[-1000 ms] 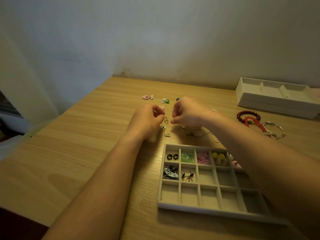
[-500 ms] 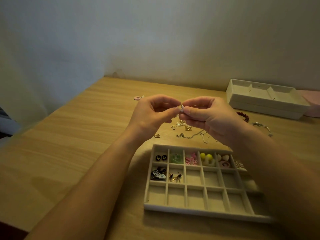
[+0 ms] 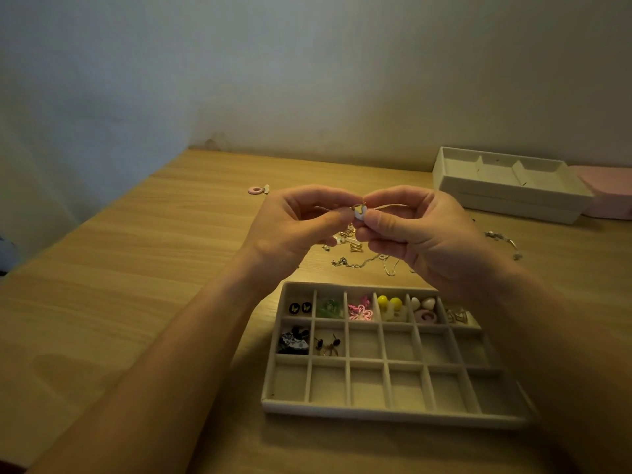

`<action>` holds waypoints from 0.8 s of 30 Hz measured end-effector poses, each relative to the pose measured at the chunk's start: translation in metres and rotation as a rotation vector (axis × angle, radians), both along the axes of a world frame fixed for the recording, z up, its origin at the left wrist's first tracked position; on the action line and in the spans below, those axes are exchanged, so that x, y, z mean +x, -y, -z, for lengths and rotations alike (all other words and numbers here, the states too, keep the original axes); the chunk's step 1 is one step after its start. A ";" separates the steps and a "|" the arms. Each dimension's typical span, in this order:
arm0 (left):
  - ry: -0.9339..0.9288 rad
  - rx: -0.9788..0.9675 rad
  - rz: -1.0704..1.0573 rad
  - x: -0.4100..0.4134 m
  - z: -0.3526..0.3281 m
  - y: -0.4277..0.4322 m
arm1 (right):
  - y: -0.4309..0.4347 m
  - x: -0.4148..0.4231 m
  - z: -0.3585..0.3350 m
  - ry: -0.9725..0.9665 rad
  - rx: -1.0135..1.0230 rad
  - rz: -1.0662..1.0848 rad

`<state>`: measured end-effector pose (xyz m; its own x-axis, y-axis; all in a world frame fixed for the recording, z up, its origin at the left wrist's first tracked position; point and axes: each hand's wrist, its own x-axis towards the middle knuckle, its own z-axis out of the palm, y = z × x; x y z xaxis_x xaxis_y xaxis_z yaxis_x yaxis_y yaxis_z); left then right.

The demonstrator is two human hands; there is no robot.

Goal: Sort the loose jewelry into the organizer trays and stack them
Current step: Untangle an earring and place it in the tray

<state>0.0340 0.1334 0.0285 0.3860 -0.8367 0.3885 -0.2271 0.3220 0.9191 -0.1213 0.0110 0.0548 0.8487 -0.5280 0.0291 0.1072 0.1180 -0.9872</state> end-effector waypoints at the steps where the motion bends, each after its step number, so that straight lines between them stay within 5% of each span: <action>1: -0.002 0.000 0.005 0.000 0.000 0.000 | 0.000 -0.001 -0.001 -0.002 -0.012 -0.004; 24: -0.025 0.075 0.045 -0.001 0.002 0.002 | -0.003 -0.006 0.002 -0.026 -0.157 0.018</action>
<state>0.0325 0.1315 0.0266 0.3562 -0.8799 0.3144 -0.1902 0.2612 0.9464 -0.1273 0.0139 0.0531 0.8406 -0.5341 0.0908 0.0825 -0.0395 -0.9958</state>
